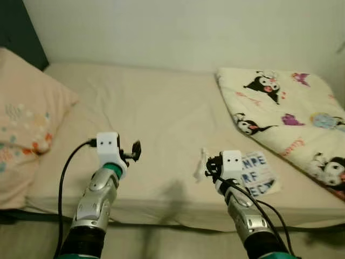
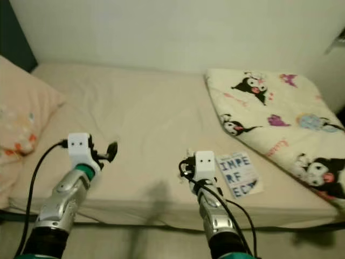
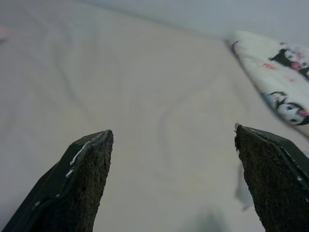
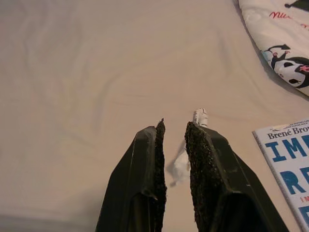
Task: Clean up the room
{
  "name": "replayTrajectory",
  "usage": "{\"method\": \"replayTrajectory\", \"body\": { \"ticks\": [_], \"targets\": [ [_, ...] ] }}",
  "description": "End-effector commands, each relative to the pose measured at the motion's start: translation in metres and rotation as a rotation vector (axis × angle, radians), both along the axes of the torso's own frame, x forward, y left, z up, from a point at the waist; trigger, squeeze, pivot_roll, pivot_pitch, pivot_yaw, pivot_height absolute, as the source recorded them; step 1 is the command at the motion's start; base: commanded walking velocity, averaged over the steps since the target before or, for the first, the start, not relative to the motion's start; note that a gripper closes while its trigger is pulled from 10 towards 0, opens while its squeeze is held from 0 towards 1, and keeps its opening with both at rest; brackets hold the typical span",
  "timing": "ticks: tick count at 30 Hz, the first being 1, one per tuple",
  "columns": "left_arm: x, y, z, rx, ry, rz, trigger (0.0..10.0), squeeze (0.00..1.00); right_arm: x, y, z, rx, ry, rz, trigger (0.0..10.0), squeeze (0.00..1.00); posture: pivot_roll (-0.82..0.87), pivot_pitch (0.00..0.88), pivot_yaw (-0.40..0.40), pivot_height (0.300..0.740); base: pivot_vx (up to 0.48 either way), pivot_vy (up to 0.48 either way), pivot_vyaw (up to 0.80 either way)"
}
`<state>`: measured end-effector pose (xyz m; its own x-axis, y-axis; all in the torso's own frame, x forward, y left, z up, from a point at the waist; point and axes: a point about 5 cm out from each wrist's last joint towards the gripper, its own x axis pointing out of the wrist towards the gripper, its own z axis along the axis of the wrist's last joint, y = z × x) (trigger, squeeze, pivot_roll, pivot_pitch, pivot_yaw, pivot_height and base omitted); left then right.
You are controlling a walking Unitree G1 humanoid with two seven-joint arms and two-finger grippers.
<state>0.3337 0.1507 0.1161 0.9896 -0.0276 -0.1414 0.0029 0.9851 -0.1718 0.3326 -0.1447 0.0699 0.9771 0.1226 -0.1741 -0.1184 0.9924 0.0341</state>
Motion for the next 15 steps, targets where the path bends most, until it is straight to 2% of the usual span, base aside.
{"method": "replayTrajectory", "body": {
  "ticks": [1, 12, 15],
  "targets": [
    [-0.0039, 0.0068, -0.0087, 0.001, 0.039, 0.026, 10.0, 0.00, -0.0052, 0.0017, -0.0086, 0.016, 0.035, -0.005, 10.0, 0.00, 0.12, 0.052, -0.053, 0.740, 0.000, 0.465, 0.00],
    [-0.0042, 0.0121, -0.0065, 0.032, 0.026, 0.022, 10.0, 0.00, -0.0059, 0.0022, -0.0092, 0.016, 0.037, -0.001, 10.0, 0.00, 0.12, 0.051, -0.053, 0.740, 0.000, 0.000, 0.00],
    [-0.0042, 0.0124, -0.0064, 0.028, 0.027, 0.019, 10.0, 0.00, -0.0061, 0.0023, -0.0095, 0.015, 0.037, 0.001, 10.0, 0.00, 0.12, 0.044, -0.055, 0.740, 0.000, 0.480, 0.00]
  ]
}}
